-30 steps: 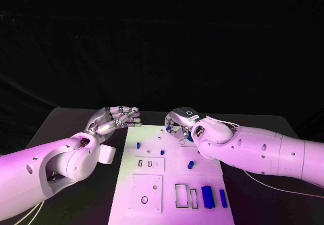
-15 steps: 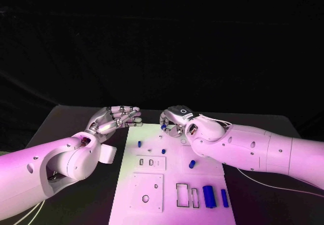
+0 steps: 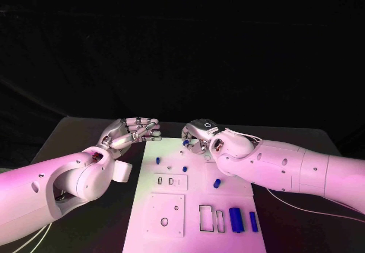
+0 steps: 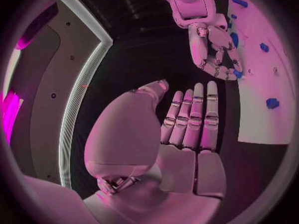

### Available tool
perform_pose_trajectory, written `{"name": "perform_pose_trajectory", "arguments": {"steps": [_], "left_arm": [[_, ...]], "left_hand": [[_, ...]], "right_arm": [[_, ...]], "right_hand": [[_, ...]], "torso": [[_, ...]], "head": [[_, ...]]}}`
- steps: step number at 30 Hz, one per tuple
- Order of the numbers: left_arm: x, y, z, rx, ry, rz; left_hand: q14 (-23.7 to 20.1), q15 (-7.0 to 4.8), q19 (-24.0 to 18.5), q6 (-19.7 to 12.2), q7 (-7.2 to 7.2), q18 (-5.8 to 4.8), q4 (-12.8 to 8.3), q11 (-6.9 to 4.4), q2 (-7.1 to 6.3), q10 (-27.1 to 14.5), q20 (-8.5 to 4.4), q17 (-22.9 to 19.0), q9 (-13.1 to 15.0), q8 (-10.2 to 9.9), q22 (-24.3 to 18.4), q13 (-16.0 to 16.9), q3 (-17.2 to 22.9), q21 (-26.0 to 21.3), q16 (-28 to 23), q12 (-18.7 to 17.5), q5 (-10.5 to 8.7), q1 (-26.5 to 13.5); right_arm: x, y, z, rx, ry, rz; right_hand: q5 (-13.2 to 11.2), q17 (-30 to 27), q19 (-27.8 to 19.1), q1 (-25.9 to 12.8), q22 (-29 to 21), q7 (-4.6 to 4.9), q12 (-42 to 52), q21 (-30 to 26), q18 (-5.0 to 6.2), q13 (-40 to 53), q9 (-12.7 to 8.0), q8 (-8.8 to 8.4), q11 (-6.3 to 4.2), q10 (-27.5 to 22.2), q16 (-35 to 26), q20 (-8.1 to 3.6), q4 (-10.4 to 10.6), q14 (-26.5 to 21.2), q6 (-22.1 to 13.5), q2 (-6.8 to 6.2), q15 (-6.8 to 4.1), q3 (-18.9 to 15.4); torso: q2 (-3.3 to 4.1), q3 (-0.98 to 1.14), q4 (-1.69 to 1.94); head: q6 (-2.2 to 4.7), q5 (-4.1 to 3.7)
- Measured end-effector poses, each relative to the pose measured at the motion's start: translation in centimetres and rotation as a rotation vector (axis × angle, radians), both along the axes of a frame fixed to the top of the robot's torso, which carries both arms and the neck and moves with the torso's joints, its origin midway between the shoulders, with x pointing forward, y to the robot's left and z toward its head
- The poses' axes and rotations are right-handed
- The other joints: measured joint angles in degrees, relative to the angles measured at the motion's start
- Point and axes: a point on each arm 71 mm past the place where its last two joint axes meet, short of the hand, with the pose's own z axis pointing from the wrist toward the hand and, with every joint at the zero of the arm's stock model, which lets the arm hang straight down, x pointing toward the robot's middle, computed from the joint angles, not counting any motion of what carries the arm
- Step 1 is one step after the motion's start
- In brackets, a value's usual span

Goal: Assemble the parts on the task board

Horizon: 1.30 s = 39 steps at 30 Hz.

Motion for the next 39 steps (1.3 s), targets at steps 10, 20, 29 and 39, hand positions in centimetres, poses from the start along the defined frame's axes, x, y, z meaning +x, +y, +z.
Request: {"name": "perform_pose_trajectory", "arguments": {"steps": [10,20,29,39], "left_arm": [[0.0,0.0,0.0,0.001,0.001,0.0],[0.0,0.1,0.0,0.001,0.001,0.0],[0.0,0.1,0.1,0.002,0.003,-0.002],[0.2,0.6,0.0,0.007,0.005,0.008]], "left_hand": [[0.0,0.0,0.0,0.0,0.0,0.0,0.0,0.0,0.0,0.0,0.0,-0.01,-0.05,0.0,0.0,0.0,0.0,0.0,0.0,0.01,0.0,0.0],[0.0,0.0,0.0,0.0,0.0,0.0,-0.16,0.0,0.0,0.0,0.0,0.05,-0.05,0.0,-0.01,0.0,0.16,0.0,0.0,0.01,0.0,0.0],[0.0,0.0,0.0,0.0,0.0,0.0,-0.15,0.0,0.0,0.0,0.0,0.04,-0.05,0.0,-0.01,0.0,0.16,0.0,0.0,0.02,0.0,0.0],[0.0,0.0,0.0,-0.41,0.01,-0.01,-0.15,0.0,-0.23,0.0,0.0,0.09,-0.04,0.0,-0.01,0.0,0.15,0.0,0.0,-0.24,0.0,-0.23]], "right_arm": [[0.2,0.3,0.0,0.0,0.003,0.003],[0.4,0.4,-0.2,0.002,0.008,-0.003],[0.0,0.6,-0.2,0.005,0.019,0.01],[-1.7,-3.9,0.4,0.02,0.04,-0.016]], "right_hand": [[0.1,-1.16,-1.36,-0.3,-1.78,1.29,-0.69,-1.58,0.01,0.78,0.44,-1.17,0.15,-2.22,0.0,0.93,0.25,0.0,-2.91,-0.3,0.43,0.24],[0.3,-1.72,-2.07,-2.13,-2.64,1.96,-0.66,-2.26,0.01,-0.33,0.6,-1.92,1.11,-4.5,0.0,1.65,0.77,-0.11,-4.4,-2.11,0.95,0.39],[-1.71,-4.3,-4.2,-3.23,-5.49,2.39,-0.67,-4.85,0.01,-1.22,0.53,-4.37,1.76,-8.68,-1.25,2.36,1.94,0.0,-7.65,-3.85,1.66,-3.33],[-1.19,-5.89,-4.14,6.97,-7.15,2.39,4.25,-7.72,0.93,-2.91,-0.7,-8.01,1.78,-11.9,-1.85,2.16,7.56,0.0,-9.34,0.87,1.66,-25.66]], "torso": [[0.06,0.0,0.0],[0.15,-0.09,0.16],[0.19,-0.1,0.05],[0.01,-0.08,-0.07]], "head": [[0.13,0.0],[0.21,-0.02],[0.16,0.11],[0.15,0.27]]}}
